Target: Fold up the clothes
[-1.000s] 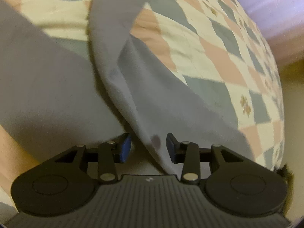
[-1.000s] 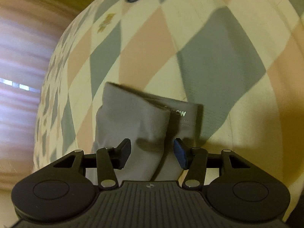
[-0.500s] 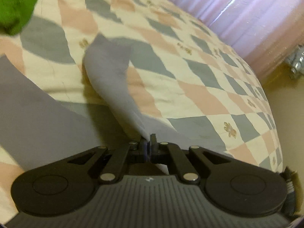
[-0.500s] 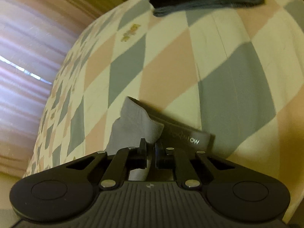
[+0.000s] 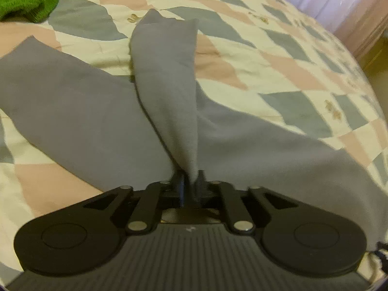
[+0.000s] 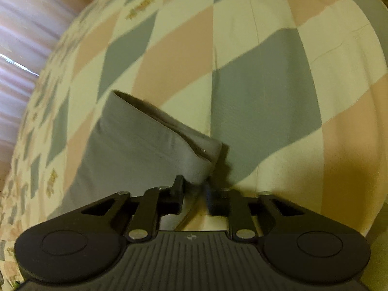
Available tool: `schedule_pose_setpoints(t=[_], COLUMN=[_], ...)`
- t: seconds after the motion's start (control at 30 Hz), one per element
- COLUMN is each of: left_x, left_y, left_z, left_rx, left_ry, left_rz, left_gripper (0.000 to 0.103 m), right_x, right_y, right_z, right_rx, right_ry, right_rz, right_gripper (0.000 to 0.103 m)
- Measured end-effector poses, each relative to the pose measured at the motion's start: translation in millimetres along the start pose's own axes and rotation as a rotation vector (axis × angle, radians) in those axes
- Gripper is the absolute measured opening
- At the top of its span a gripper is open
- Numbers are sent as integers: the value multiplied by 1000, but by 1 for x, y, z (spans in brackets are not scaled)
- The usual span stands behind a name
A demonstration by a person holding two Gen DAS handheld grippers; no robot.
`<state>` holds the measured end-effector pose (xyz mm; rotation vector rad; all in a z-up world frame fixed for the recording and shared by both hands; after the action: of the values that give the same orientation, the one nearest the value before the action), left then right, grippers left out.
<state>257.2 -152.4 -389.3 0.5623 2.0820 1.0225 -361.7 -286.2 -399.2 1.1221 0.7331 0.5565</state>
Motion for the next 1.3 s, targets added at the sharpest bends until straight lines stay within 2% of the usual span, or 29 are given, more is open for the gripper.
schedule_pose_setpoints(t=[0.1, 0.13, 0.17, 0.2, 0.27, 0.3, 0.37, 0.47, 0.63, 0.7, 0.73, 0.77, 0.8, 0.83, 0.87, 0.93, 1.03, 1.1, 1.17, 1.27, 1.3], left_x=[-3, -6, -9, -15, -29, -39, -62, -98, -158, -169, -173, -176, -178, -180, -184, -192, -194, -174, -148, -108, -97], left_y=[19, 26, 32, 37, 42, 40, 25, -11, -98, -123, -135, -143, -146, -141, -134, -92, 2, 54, 86, 90, 86], left_z=[-9, -13, -19, -28, -46, -55, -68, -80, -65, -59, -55, -51, -45, -38, -30, -12, 18, 51, 92, 146, 163], left_rx=[-78, -104, -133, -170, -220, -222, -211, -220, -383, -411, -419, -409, -385, -369, -349, -292, -238, -210, -195, -218, -191], left_ry=[-91, -130, -178, -242, -362, -402, -434, -442, -399, -419, -428, -429, -413, -376, -331, -197, -30, 96, 237, 377, 450], left_rz=[-1, -1, 1, -1, -12, -12, -15, -20, 22, 47, 62, 79, 81, 65, 39, -77, -260, -350, -375, -324, -305], left_gripper=[29, 29, 29, 29, 33, 39, 43, 44, 46, 56, 55, 45, 15, 2, 2, 2, 1, 1, 1, 6, 6], right_x=[1, 1, 3, 5, 12, 19, 32, 53, 80, 87, 90, 94, 96, 96, 96, 97, 98, 101, 106, 121, 128], right_y=[19, 27, 35, 42, 49, 45, 37, 25, 2, -2, -4, -4, -5, -7, -10, -11, -12, -14, -18, -25, -26], right_z=[19, 27, 38, 48, 75, 89, 118, 162, 210, 220, 223, 225, 227, 228, 229, 234, 242, 251, 260, 278, 283], right_rx=[94, 136, 154, 173, 151, 120, 60, -32, -121, -125, -120, -111, -99, -91, -82, -72, -56, -57, -61, -67, -71], right_ry=[113, 161, 216, 272, 377, 404, 456, 533, 564, 572, 575, 577, 578, 573, 569, 564, 574, 574, 576, 590, 602], right_rz=[-77, -113, -155, -198, -237, -223, -194, -150, -44, -16, -11, -6, 3, 7, 12, 17, 13, 19, 28, 46, 53], right_gripper=[35, 46, 50, 49, 49, 49, 49, 50, 53, 60, 63, 64, 64, 64, 64, 64, 64, 64, 64, 67, 67])
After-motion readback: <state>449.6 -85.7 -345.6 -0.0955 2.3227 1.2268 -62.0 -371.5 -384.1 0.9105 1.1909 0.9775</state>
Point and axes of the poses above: each gripper's, at about its wrist camera, not at the fingertips, and y roughly against the way its jaws point, z to its left, x to its underside, the point moved 1 cm from there along -y, roughly the way its jaws point, and after that the axes turned 11 degrees about x, right-handed, at the moved point
